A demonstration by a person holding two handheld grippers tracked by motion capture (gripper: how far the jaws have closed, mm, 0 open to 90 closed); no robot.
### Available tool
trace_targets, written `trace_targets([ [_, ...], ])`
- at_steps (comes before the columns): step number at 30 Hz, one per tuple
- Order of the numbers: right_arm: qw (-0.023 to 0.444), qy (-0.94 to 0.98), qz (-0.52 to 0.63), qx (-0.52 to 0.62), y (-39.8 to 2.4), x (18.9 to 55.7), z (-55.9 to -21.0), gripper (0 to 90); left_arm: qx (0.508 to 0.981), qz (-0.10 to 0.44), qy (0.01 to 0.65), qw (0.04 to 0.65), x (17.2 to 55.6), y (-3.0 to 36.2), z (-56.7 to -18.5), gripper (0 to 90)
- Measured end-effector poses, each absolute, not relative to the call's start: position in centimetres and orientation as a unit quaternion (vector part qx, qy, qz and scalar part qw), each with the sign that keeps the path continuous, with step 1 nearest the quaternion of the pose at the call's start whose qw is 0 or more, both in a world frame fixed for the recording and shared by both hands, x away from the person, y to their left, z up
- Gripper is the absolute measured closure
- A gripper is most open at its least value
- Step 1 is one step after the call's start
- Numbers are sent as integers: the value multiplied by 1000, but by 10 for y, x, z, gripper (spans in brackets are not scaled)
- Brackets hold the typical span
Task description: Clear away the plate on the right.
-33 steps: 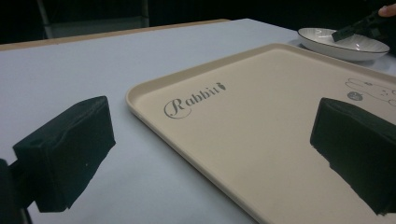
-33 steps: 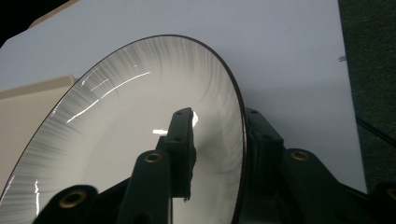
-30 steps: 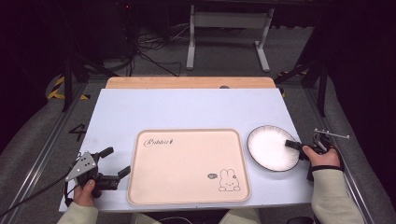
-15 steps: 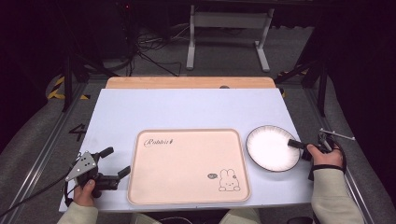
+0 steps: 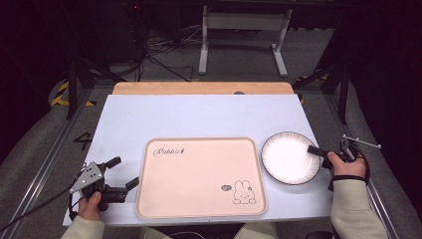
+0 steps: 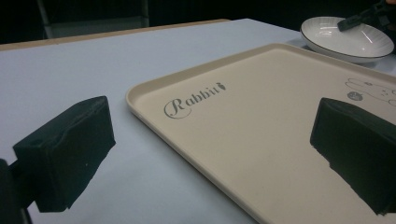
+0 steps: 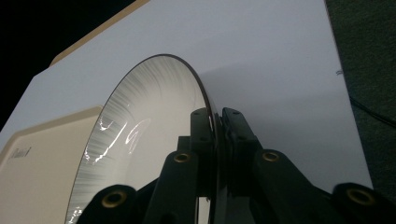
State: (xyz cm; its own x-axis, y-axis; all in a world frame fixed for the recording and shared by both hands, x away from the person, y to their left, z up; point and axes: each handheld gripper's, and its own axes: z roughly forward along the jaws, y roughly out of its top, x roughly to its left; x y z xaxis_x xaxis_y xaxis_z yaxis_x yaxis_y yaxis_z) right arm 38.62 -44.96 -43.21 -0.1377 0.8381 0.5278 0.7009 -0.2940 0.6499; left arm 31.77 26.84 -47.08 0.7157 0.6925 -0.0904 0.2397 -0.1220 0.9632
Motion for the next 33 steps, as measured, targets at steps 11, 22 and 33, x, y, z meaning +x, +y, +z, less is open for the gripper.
trace_targets([
  [11,80,578,492,646,-451,378,-417,843,723,196,323,579,318,268,-471,3],
  [22,85,574,503,640,-447,373,-406,838,723,195,322,579,318,268,-471,3],
  [33,81,578,520,624,-439,371,-394,838,722,197,323,579,318,268,-471,3],
])
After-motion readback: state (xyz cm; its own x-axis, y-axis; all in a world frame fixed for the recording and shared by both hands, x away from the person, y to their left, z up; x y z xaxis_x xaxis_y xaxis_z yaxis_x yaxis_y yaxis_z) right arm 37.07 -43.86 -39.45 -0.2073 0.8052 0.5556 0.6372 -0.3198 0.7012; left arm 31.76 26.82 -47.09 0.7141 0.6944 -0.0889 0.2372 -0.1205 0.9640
